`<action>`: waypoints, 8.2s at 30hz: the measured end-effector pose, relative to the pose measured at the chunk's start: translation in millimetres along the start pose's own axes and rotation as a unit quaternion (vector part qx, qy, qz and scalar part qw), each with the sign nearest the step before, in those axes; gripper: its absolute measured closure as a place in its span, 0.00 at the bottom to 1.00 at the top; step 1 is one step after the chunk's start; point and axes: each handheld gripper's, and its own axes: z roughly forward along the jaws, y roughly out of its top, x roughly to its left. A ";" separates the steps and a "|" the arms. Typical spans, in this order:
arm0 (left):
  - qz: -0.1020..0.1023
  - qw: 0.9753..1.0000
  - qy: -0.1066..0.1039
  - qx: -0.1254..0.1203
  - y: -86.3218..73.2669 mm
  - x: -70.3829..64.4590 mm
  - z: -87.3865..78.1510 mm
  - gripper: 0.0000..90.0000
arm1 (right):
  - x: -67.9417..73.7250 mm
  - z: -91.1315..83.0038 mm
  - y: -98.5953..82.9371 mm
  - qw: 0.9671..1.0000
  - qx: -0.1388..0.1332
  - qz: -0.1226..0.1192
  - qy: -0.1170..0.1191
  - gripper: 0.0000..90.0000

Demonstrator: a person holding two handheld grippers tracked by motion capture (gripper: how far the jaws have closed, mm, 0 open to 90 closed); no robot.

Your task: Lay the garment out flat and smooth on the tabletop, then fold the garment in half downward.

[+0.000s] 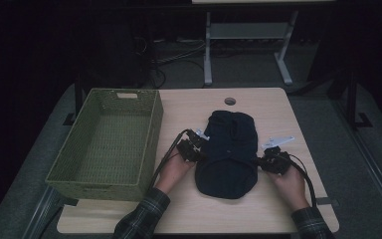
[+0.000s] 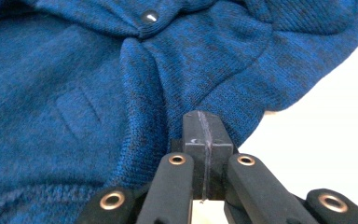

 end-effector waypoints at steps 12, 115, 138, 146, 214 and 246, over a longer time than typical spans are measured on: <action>0.029 0.999 -0.018 0.009 -18.7 -27.0 -10.4 1.00 | 13.6 -7.2 -7.8 1.000 0.008 -0.015 0.001 1.00; -0.047 0.998 0.027 -0.019 56.0 87.3 31.0 0.41 | -76.5 40.1 91.3 1.000 -0.009 0.021 -0.019 0.46; -0.032 0.999 -0.010 -0.008 59.4 80.0 29.4 0.91 | -67.6 58.0 81.4 1.000 0.022 0.008 0.019 0.95; -0.039 0.998 -0.001 -0.042 64.6 83.4 5.0 0.92 | -65.7 44.4 95.4 1.000 0.016 -0.011 -0.013 0.96; 0.012 0.994 0.017 -0.107 14.9 -6.9 -67.2 0.91 | 14.5 -48.0 48.8 0.991 -0.098 -0.083 0.028 0.94; 0.020 0.997 -0.026 -0.063 -43.0 -48.1 -51.4 0.88 | 58.6 -43.1 -16.4 0.992 -0.058 -0.087 0.076 0.90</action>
